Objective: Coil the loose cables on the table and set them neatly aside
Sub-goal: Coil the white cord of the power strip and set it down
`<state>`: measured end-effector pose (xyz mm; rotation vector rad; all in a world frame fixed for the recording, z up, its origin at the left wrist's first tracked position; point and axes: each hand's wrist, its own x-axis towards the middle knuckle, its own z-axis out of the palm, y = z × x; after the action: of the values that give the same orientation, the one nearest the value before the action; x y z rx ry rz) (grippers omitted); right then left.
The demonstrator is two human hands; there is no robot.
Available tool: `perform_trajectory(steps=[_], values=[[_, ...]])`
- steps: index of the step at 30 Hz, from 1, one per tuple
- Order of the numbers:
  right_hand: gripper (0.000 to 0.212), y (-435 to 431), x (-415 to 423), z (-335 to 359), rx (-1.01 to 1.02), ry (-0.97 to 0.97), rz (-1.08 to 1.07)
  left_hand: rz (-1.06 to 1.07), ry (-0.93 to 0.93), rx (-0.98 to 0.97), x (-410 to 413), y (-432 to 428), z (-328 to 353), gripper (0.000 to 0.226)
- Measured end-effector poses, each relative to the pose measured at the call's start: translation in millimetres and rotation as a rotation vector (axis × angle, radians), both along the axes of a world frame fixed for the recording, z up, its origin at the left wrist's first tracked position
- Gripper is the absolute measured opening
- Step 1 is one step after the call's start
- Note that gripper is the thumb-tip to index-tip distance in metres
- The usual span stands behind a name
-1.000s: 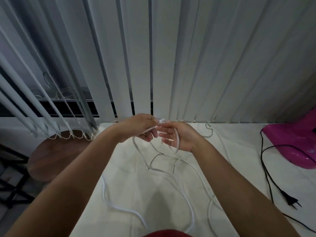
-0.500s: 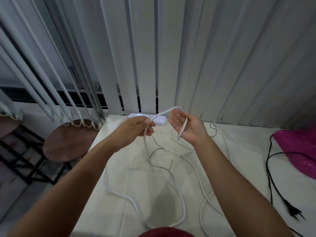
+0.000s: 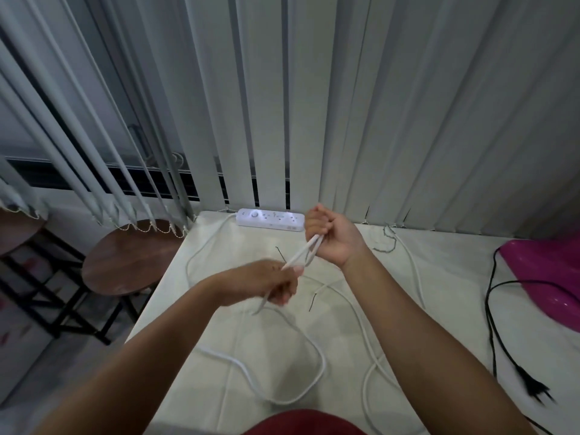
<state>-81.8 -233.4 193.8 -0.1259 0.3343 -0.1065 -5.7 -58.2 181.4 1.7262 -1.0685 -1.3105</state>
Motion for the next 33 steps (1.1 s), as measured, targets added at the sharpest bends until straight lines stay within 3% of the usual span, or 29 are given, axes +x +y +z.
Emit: perform_trajectory(steps=[4, 6, 14, 16, 18, 20, 24, 27, 30, 33], values=[[0.017, -17, -3, 21, -0.008, -0.103, -0.009, -0.119, -0.054, 0.207, -1, 14, -51, 0.019], [0.017, -21, -6, 31, -0.034, -0.14, 0.037, -0.115, -0.235, 0.237, 6, 14, -72, 0.014], [0.022, -34, -35, 56, -0.174, -0.301, 0.341, -0.118, -0.673, 0.253, 56, -17, -89, 0.021], [0.021, -39, -47, 60, -0.262, -0.358, 0.399, -0.031, -0.665, 0.269, 74, -25, -78, 0.019], [0.019, -44, -60, 64, -0.388, -0.376, 0.462, 0.149, -0.664, 0.261, 90, -32, -63, 0.034], [0.016, -45, -72, 67, -0.657, -0.295, 0.488, 0.329, -0.621, 0.203, 98, -42, -45, 0.046], [0.017, -26, -75, 52, -1.151, 0.045, 0.403, 0.627, -0.004, 0.106, 101, -64, -10, 0.036], [0.019, 0, -60, 24, -1.4, 0.314, 0.412, 0.518, 0.079, 0.187, 91, -75, 13, 0.036], [0.015, 21, -41, -8, -1.344, 0.444, 0.398, 0.35, 0.05, 0.151, 66, -80, 36, 0.026], [0.019, 23, -21, -34, -0.957, 0.532, 0.217, 0.212, -0.054, 0.05, 41, -71, 54, 0.016]])
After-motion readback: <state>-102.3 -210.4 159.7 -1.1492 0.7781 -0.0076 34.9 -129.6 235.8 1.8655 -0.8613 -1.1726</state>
